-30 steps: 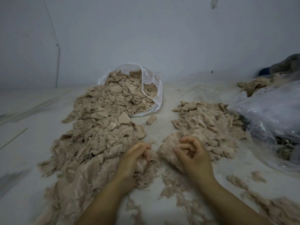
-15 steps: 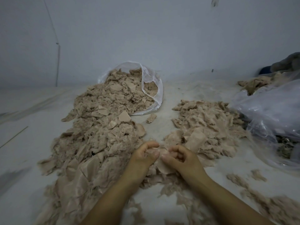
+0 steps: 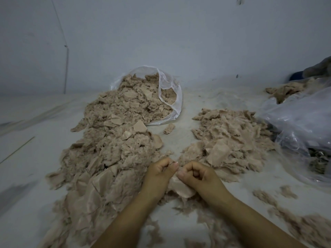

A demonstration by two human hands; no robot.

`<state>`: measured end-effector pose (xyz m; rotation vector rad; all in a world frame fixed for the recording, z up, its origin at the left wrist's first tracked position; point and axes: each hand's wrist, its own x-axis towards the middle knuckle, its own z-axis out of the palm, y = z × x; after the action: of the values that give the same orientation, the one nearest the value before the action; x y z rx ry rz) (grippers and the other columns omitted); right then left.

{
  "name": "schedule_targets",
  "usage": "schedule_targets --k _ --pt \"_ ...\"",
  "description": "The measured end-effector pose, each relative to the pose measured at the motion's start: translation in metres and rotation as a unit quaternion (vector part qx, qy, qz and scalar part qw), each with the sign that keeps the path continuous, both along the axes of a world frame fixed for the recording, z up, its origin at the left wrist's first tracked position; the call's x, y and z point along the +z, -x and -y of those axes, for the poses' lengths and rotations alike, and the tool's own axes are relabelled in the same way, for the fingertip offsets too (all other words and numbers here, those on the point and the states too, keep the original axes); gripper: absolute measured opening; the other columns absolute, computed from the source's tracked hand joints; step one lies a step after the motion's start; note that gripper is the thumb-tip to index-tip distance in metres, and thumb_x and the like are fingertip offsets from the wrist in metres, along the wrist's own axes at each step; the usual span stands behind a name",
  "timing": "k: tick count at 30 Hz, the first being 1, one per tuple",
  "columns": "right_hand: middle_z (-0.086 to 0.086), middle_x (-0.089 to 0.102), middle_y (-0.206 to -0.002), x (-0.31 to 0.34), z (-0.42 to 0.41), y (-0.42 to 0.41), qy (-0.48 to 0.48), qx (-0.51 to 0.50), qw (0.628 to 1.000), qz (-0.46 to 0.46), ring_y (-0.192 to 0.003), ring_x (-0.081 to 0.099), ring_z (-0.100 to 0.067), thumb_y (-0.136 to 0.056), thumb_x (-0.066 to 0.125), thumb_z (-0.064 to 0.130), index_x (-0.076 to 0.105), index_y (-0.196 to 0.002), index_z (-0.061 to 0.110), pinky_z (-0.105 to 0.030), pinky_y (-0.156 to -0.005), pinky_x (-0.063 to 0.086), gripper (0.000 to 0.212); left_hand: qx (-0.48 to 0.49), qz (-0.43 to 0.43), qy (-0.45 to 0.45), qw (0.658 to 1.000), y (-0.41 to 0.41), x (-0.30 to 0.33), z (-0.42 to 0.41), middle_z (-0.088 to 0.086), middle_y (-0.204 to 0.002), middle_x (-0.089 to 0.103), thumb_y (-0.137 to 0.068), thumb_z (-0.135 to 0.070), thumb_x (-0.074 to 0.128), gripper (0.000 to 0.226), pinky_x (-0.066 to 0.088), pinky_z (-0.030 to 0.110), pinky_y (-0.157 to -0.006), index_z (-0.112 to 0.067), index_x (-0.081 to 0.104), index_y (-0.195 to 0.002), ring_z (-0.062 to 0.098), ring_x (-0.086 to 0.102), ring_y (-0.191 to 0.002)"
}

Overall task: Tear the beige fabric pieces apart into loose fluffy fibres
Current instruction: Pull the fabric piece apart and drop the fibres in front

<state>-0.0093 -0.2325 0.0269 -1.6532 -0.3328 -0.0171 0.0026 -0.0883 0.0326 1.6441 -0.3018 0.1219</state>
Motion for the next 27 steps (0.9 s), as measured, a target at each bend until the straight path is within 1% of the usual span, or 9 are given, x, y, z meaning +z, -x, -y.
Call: schedule_targets --k 3,8,11,13,17,19,22,25,27 --pt "-0.013 0.055 -0.063 0.0 -0.001 0.0 -0.014 -0.004 0.999 -0.029 -0.057 0.047 -0.021 -0.08 0.073 0.02 0.063 -0.08 0.0 -0.026 -0.053 0.037 0.022 -0.01 0.006 -0.027 1.0 -0.001 -0.001 0.001 -0.012 -0.051 0.045 -0.088 -0.01 0.061 0.041 0.035 0.02 -0.054 -0.024 0.052 -0.05 0.003 0.04 -0.053" --pt "0.004 0.051 -0.048 0.004 -0.003 -0.002 -0.014 -0.023 1.0 0.001 -0.043 0.042 -0.006 -0.085 0.067 0.011 0.061 -0.065 0.011 -0.016 -0.043 0.034 0.021 0.048 0.009 0.002 0.999 -0.004 -0.003 0.006 0.004 -0.059 0.043 -0.092 -0.006 0.053 0.027 0.034 0.027 -0.056 -0.004 0.049 -0.066 0.014 0.04 -0.057" --pt "0.01 0.051 -0.044 0.005 0.001 -0.002 -0.058 -0.054 0.997 0.003 -0.039 0.045 0.001 -0.086 0.066 0.009 0.057 -0.065 0.008 -0.012 -0.04 0.035 0.023 0.145 -0.028 0.076 0.986 -0.01 0.002 -0.003 -0.005 -0.059 0.049 -0.096 -0.011 0.049 0.026 0.042 0.017 -0.053 -0.009 0.05 -0.07 0.003 0.047 -0.051" --pt "0.008 0.046 -0.045 0.005 0.006 -0.004 -0.086 -0.083 0.993 0.007 -0.039 0.041 -0.001 -0.086 0.065 0.013 0.056 -0.065 0.009 -0.013 -0.041 0.034 0.023 0.186 -0.039 0.084 0.978 -0.013 0.003 -0.013 -0.006 -0.063 0.055 -0.097 -0.017 0.047 0.027 0.044 0.019 -0.06 -0.01 0.054 -0.072 0.002 0.053 -0.055" --pt "0.003 0.055 -0.049 0.005 0.002 -0.003 -0.123 -0.075 0.99 -0.007 -0.042 0.051 -0.005 -0.084 0.067 0.017 0.058 -0.075 0.007 -0.015 -0.043 0.041 0.015 0.033 -0.108 0.101 0.988 -0.004 0.002 -0.002 -0.002 -0.075 0.065 -0.088 -0.037 0.056 0.023 0.048 0.024 -0.067 -0.016 0.064 -0.088 0.009 0.061 -0.069" --pt "0.005 0.057 -0.05 0.005 0.0 -0.001 -0.105 -0.065 0.992 -0.006 -0.044 0.052 -0.005 -0.078 0.069 0.026 0.059 -0.076 0.008 -0.015 -0.044 0.041 0.02 -0.008 -0.086 0.058 0.995 -0.001 0.0 0.003 0.002 -0.079 0.064 -0.086 -0.031 0.061 0.018 0.047 0.027 -0.072 -0.014 0.064 -0.085 0.016 0.06 -0.076" --pt "0.0 0.06 -0.057 0.003 0.002 0.0 -0.099 -0.029 0.994 -0.045 -0.051 0.056 -0.01 -0.068 0.071 0.035 0.061 -0.076 0.009 -0.02 -0.046 0.045 0.029 -0.012 -0.044 0.036 0.998 -0.003 0.0 0.0 0.006 -0.072 0.062 -0.09 -0.013 0.059 0.015 0.046 0.029 -0.071 -0.009 0.063 -0.075 0.02 0.057 -0.073" --pt "0.004 0.052 -0.052 0.005 0.002 0.002 -0.053 -0.019 0.998 -0.042 -0.047 0.046 -0.008 -0.074 0.072 0.03 0.057 -0.062 0.018 -0.018 -0.045 0.038 0.022 -0.027 -0.051 0.048 0.997 -0.001 0.0 -0.001 0.008 -0.072 0.067 -0.084 -0.019 0.063 0.016 0.051 0.028 -0.067 -0.008 0.068 -0.073 0.02 0.062 -0.07" --pt "0.0 0.051 -0.051 0.007 0.002 0.001 -0.104 -0.053 0.992 -0.047 -0.044 0.045 -0.01 -0.075 0.07 0.026 0.056 -0.06 0.016 -0.021 -0.043 0.039 0.023 0.022 -0.081 0.088 0.993 -0.005 0.0 -0.002 0.006 -0.069 0.07 -0.083 -0.024 0.063 0.019 0.052 0.025 -0.064 -0.012 0.069 -0.069 0.019 0.064 -0.065"
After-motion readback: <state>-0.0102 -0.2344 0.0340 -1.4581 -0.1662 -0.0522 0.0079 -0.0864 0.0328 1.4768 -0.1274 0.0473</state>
